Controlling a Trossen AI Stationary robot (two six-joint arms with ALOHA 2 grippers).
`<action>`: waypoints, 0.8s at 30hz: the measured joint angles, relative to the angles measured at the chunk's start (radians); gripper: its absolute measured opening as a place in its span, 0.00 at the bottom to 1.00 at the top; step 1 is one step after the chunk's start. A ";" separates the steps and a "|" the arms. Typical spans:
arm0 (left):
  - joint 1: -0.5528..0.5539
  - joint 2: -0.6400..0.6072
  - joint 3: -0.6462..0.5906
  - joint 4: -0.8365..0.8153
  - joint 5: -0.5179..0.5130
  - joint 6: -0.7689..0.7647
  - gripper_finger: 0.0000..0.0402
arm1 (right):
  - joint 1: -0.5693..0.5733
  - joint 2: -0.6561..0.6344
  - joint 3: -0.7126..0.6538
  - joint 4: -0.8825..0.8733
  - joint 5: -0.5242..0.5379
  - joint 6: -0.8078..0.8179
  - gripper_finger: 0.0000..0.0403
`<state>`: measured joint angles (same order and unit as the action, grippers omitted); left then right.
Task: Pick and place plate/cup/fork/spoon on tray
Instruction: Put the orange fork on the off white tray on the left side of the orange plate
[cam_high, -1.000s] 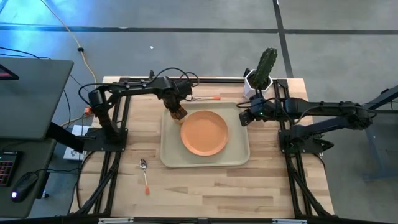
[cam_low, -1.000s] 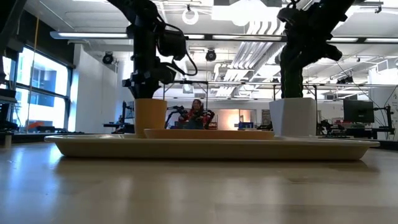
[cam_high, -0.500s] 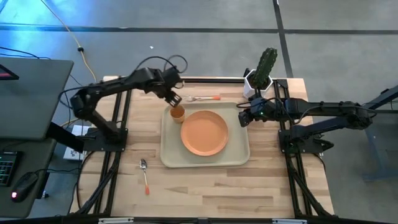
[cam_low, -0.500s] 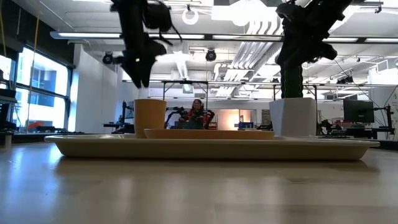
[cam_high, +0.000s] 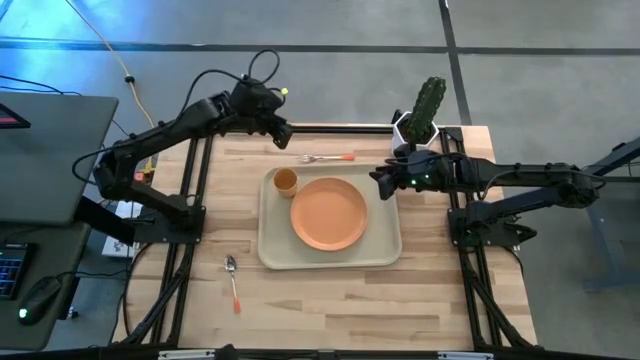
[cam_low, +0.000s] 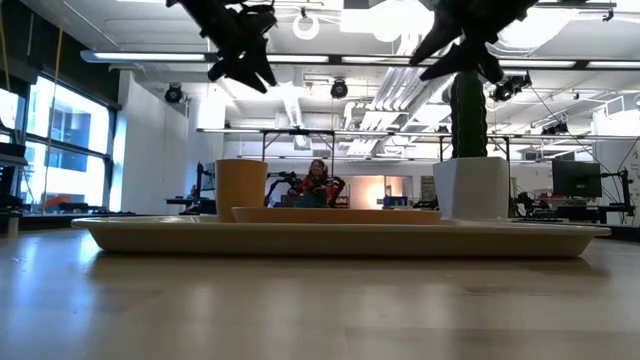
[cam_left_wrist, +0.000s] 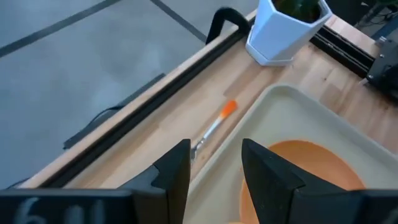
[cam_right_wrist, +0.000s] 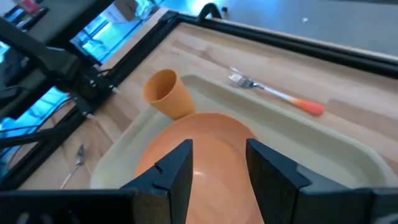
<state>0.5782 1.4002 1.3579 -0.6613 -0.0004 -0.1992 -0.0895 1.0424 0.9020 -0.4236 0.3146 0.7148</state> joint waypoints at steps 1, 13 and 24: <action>0.002 0.000 0.000 0.010 -0.001 0.013 0.31 | 0.000 0.001 0.000 -0.001 0.009 0.001 0.35; 0.102 -0.046 0.000 0.093 0.067 0.131 0.28 | -0.041 0.190 0.000 0.149 -0.050 -0.070 0.35; 0.060 -0.046 -0.114 0.099 0.174 0.059 0.28 | -0.196 0.480 0.098 0.173 -0.190 -0.206 0.35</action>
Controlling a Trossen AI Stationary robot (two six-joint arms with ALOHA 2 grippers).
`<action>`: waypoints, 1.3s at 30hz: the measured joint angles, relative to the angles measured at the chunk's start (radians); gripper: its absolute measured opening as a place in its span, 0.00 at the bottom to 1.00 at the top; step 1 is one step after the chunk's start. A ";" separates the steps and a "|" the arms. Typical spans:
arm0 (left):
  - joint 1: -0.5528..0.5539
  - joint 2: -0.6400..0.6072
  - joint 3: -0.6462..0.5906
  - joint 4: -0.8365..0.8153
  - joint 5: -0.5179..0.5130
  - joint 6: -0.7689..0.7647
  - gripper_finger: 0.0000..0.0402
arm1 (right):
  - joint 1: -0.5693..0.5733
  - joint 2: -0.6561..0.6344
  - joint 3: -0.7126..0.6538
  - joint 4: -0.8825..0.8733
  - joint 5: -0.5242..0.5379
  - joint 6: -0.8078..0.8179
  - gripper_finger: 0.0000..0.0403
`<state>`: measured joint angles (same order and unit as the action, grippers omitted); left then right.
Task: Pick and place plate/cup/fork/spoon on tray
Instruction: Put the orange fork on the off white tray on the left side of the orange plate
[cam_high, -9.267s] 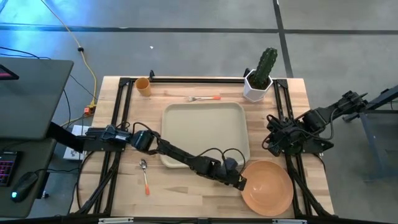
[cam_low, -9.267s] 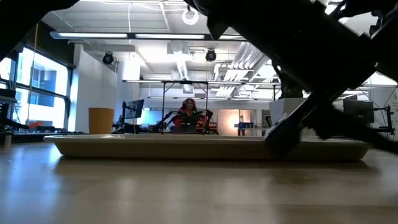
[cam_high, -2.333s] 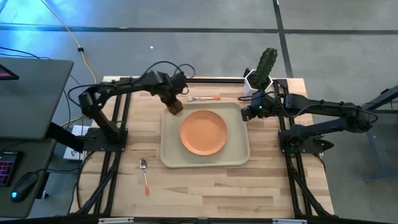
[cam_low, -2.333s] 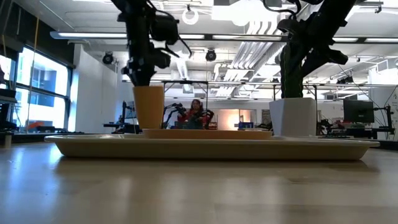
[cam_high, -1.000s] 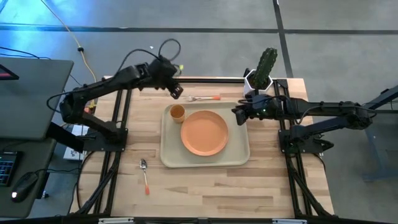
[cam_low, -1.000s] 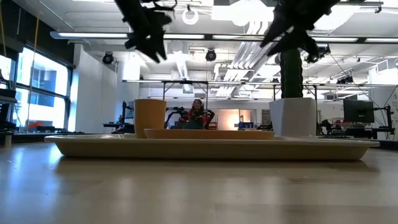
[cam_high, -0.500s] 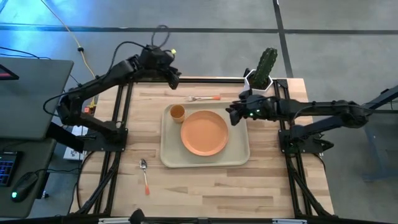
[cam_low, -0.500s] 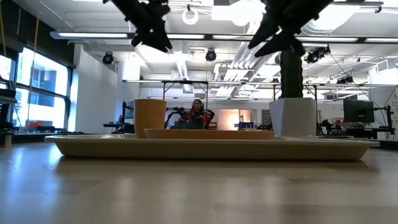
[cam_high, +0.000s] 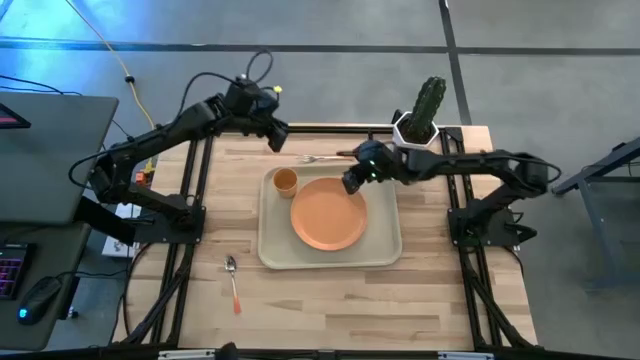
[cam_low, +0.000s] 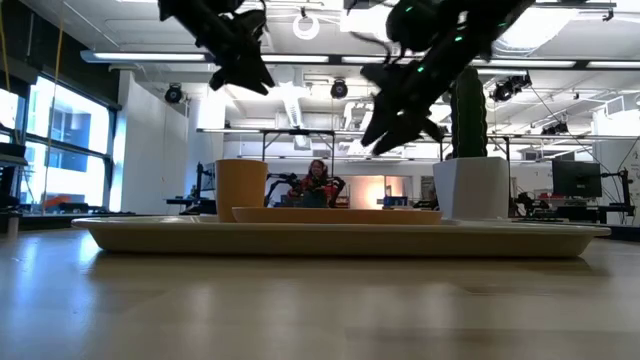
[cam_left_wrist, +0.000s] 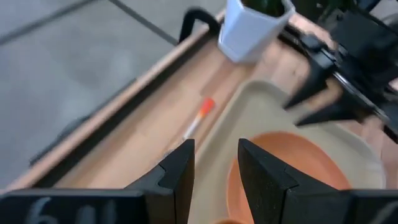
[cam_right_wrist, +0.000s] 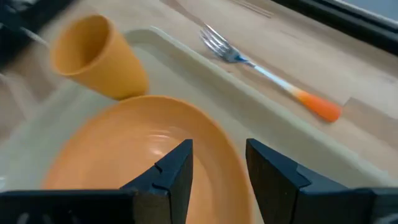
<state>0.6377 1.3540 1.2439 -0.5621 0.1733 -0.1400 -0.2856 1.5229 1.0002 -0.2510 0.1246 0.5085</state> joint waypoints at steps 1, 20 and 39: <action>-0.010 0.000 -0.008 -0.003 -0.004 -0.008 0.28 | -0.015 0.030 0.033 -0.029 -0.002 -0.028 0.35; -0.036 -0.184 -0.009 -0.270 -0.160 -0.035 0.28 | -0.234 0.682 0.811 -0.656 -0.185 -0.903 0.34; -0.035 -0.217 -0.009 -0.288 -0.228 -0.069 0.28 | -0.274 0.850 0.955 -0.763 -0.178 -1.206 0.21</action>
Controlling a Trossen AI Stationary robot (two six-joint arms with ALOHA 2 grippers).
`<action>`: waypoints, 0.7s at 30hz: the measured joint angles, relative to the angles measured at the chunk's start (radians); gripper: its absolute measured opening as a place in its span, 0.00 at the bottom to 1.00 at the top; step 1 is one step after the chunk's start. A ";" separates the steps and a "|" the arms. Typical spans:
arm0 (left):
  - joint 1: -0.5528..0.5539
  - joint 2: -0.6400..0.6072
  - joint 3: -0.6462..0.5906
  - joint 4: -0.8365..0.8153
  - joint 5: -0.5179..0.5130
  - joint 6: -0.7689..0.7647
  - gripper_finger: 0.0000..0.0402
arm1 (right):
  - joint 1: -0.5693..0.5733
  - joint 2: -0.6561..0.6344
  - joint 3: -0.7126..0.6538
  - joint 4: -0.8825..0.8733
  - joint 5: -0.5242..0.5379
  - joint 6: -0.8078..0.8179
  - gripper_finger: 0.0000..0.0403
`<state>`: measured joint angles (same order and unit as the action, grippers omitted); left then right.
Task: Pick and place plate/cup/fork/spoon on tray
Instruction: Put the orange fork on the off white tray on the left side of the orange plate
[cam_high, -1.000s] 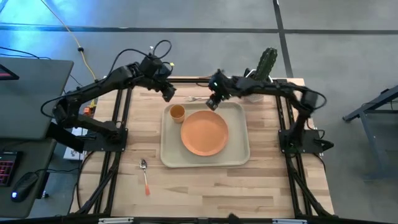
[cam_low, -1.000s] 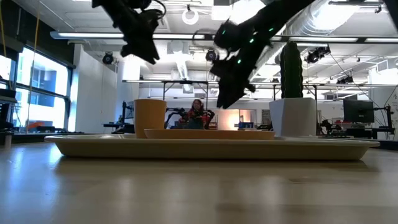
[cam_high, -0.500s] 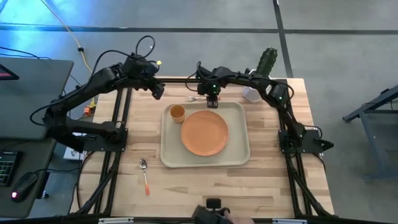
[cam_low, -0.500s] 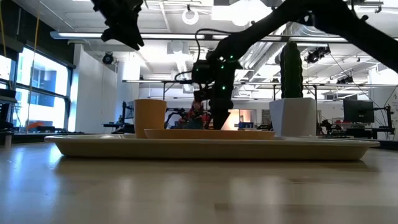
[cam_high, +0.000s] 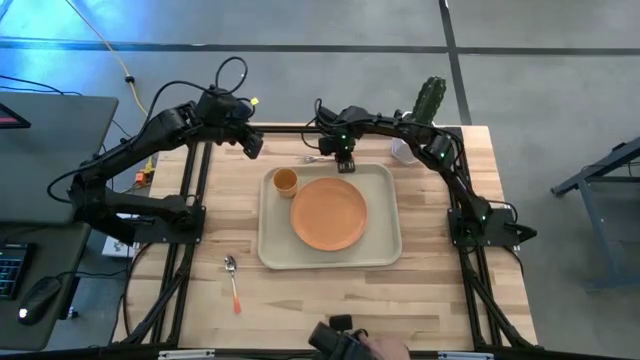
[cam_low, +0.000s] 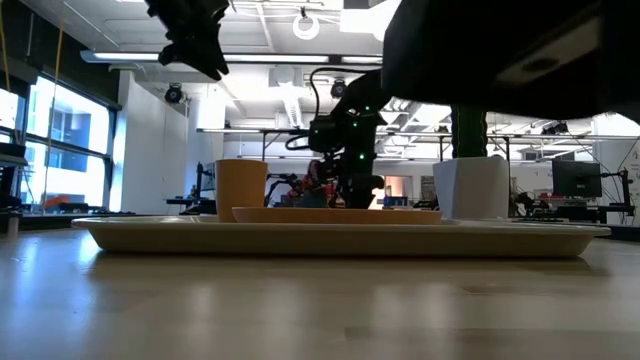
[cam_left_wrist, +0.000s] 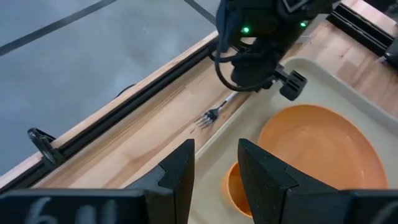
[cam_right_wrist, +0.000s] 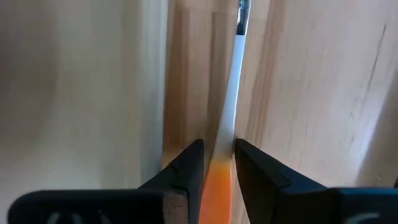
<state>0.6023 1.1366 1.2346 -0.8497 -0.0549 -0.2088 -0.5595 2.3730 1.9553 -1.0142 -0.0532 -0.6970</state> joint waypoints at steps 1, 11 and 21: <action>0.001 0.000 0.000 0.000 -0.007 0.001 0.28 | -0.001 0.000 0.000 0.002 -0.002 0.000 0.20; 0.014 0.000 0.000 0.001 -0.026 0.001 0.28 | -0.018 0.010 0.002 -0.023 -0.007 0.091 0.07; 0.014 0.000 0.000 0.001 -0.034 0.009 0.28 | -0.030 -0.004 0.000 0.002 -0.012 0.147 0.17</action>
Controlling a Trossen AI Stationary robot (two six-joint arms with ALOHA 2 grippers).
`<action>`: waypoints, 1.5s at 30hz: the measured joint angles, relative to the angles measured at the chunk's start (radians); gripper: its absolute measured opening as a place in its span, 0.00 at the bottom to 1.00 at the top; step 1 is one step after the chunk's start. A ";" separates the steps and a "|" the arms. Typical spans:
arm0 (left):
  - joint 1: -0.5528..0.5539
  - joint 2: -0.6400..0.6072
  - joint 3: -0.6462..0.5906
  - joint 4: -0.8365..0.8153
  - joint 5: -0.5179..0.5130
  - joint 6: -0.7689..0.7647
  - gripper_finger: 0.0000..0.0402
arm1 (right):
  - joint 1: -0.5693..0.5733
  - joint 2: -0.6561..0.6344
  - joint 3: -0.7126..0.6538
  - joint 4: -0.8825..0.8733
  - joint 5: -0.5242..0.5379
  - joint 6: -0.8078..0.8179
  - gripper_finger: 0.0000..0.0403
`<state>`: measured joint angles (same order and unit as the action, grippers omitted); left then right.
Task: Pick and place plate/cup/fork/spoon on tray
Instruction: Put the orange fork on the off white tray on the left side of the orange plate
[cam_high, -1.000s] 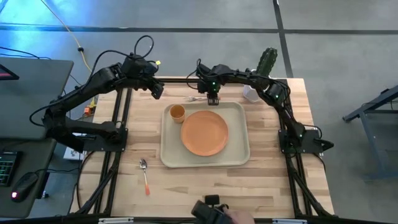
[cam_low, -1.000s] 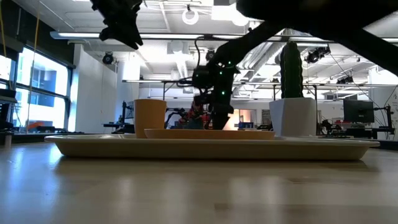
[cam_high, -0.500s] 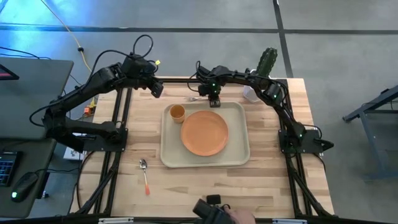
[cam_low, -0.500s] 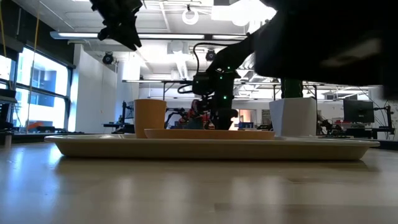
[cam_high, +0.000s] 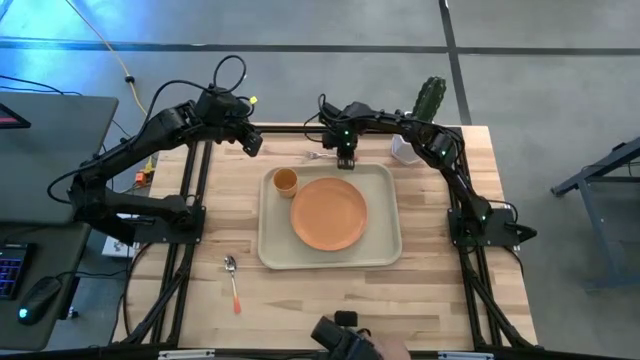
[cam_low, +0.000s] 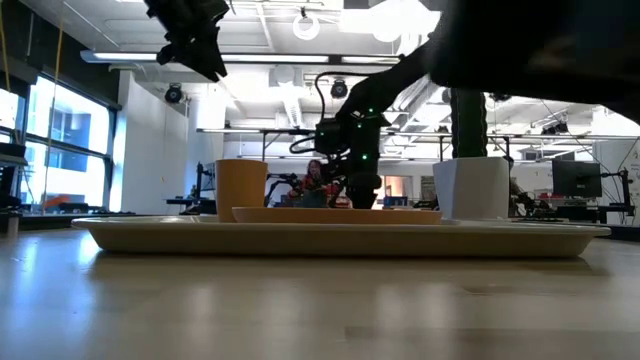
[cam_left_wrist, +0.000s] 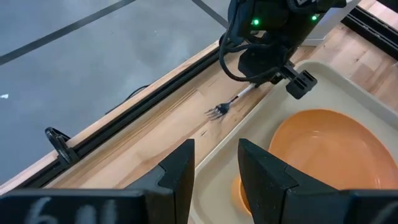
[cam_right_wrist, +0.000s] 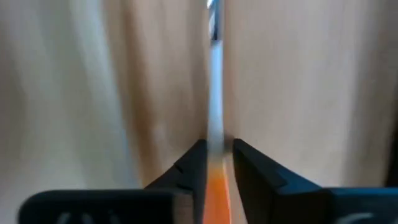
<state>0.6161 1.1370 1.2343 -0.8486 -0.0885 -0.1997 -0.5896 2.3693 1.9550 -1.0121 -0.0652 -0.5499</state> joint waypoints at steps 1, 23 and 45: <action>0.001 0.000 0.000 0.000 -0.001 0.006 0.28 | 0.000 0.000 0.000 0.036 -0.003 0.000 0.20; 0.045 0.102 -0.001 0.024 0.005 0.047 0.28 | -0.021 -0.001 -0.006 -0.025 -0.018 0.062 0.02; 0.042 0.103 -0.001 0.030 0.007 0.028 0.28 | -0.077 -0.187 -0.007 -0.032 -0.097 0.394 0.00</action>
<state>0.6582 1.2396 1.2335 -0.8185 -0.0819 -0.1719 -0.6662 2.1819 1.9476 -1.0444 -0.1619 -0.1559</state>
